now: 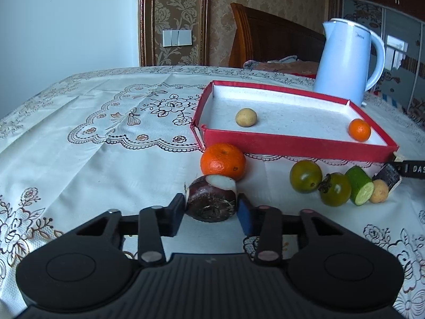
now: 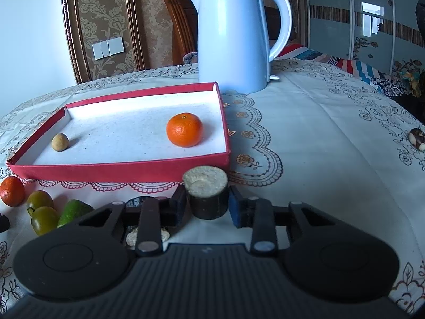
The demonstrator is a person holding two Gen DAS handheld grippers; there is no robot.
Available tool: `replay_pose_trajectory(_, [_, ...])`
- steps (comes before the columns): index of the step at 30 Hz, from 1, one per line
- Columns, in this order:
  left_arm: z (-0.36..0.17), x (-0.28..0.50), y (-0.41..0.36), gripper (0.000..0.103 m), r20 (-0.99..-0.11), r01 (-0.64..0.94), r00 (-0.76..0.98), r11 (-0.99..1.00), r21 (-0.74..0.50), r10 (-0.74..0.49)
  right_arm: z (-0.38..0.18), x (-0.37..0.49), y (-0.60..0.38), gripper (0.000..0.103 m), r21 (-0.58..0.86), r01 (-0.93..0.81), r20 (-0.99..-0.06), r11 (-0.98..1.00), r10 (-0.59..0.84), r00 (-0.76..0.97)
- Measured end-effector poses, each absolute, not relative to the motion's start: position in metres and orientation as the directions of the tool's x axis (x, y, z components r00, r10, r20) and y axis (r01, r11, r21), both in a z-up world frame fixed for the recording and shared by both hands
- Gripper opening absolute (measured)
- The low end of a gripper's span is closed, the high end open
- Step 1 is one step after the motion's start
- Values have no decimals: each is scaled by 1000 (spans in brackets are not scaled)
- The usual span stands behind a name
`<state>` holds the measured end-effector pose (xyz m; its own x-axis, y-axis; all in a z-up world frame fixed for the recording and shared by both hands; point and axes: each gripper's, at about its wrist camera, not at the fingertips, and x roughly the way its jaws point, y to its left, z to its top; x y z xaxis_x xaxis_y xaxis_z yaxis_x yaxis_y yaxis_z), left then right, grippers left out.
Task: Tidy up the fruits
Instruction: 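Close right gripper on the bark cylinder while left gripper closes on the dark purple fruit, then lift and carry the bark cylinder and purple fruit over the red tray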
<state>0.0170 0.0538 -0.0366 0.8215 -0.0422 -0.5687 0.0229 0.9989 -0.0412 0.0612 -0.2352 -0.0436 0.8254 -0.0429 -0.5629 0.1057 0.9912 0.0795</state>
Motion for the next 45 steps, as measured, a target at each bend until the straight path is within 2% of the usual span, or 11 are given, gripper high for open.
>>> replay_pose_trajectory(14, [-26,9,50,41,-544,52,836,997,-54,-73,-41,50,-238,32,92,111,-531,990,-45,846])
replay_pose_trajectory(25, [-5,7,19,41,-534,139,835,990,-31,-134,-32,26,-217,31,35,72,-487,997,-46,872])
replay_pose_trajectory(40, [20,17,1,41,-534,186,825,981,-56,-187,3,11,-206,32,14,28,-478,1000,-17,878])
replay_pose_trajectory(45, [32,9,1,41,-506,183,842,982,-53,-184,17,3,-202,32,-7,15,-454,1000,-16,891])
